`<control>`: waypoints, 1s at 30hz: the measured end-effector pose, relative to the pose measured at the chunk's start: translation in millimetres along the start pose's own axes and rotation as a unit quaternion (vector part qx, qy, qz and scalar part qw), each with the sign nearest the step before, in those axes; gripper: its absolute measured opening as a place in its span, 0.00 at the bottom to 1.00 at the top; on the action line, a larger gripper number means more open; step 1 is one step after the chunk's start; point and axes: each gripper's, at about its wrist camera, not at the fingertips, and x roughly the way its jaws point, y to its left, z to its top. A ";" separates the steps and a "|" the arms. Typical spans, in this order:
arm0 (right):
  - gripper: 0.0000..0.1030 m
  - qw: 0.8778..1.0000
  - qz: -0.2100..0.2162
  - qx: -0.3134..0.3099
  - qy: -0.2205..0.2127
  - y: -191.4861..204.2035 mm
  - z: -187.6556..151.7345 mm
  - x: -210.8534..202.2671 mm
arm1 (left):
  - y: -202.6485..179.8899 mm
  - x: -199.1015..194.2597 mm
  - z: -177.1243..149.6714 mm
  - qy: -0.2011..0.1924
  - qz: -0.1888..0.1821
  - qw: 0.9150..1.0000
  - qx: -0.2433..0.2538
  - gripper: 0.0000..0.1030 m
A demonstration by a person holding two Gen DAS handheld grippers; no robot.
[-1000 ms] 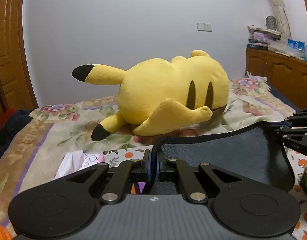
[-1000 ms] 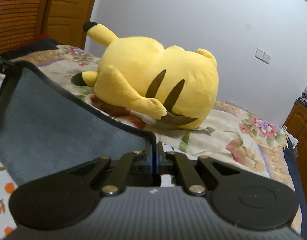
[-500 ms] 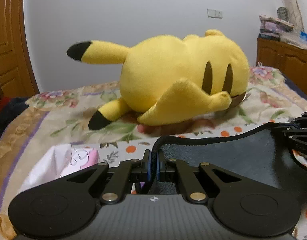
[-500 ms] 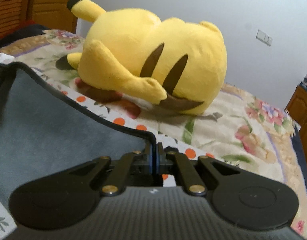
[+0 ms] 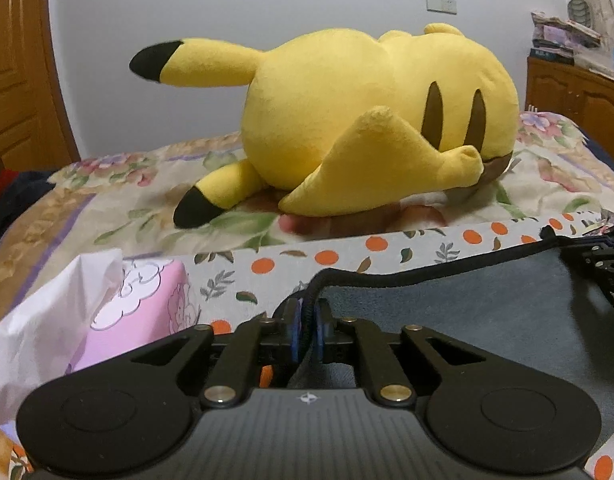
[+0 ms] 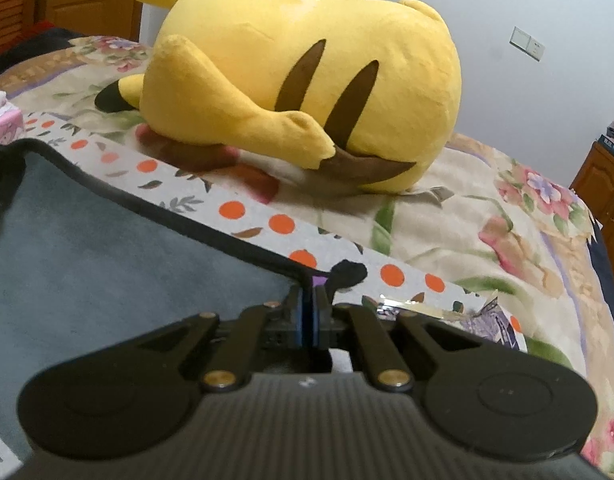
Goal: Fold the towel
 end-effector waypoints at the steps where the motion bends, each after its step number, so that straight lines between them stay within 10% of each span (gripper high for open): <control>1: 0.06 1.000 0.000 0.001 -0.001 -0.2 0.3 -0.8 | 0.2 0.0 -0.7 0.001 -0.001 1.000 -0.001 0.11; 4: 0.10 1.000 -0.003 0.001 -0.007 -0.1 1.8 -5.6 | -1.9 -1.8 -3.0 0.005 -0.006 1.000 0.000 0.26; 8: 0.44 1.000 0.000 0.007 -0.018 0.0 2.8 -18.1 | -3.7 -12.1 -4.6 0.001 -0.013 1.000 -0.002 0.37; 30: 0.47 0.994 0.030 0.096 -0.036 -2.2 -37.7 -152.0 | -15.9 -137.9 -24.6 0.001 -0.032 0.999 0.001 0.65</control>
